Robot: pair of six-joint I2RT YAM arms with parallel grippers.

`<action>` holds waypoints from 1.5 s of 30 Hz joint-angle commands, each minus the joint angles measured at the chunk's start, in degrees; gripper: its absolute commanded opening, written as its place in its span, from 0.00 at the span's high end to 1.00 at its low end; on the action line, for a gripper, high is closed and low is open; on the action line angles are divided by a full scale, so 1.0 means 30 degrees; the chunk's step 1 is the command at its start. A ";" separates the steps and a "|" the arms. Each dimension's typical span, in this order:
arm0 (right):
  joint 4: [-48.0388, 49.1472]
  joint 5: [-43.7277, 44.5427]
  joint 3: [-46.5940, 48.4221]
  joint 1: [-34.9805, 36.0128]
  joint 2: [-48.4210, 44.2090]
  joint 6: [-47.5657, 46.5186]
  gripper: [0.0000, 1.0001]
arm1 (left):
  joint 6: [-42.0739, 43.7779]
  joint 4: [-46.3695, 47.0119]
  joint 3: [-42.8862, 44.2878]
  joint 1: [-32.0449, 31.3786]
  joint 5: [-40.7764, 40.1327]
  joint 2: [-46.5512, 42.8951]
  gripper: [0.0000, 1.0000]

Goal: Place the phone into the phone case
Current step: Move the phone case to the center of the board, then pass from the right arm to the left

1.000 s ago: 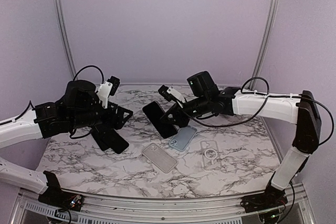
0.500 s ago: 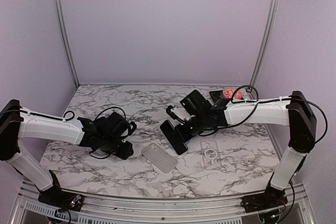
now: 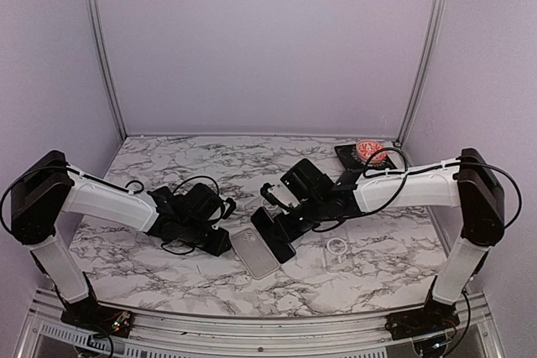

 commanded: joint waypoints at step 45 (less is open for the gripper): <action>2.2240 -1.1735 -0.4639 0.0970 -0.7307 -0.2656 1.00 | 0.4938 1.5569 -0.4503 -0.3643 0.6006 -1.1287 0.53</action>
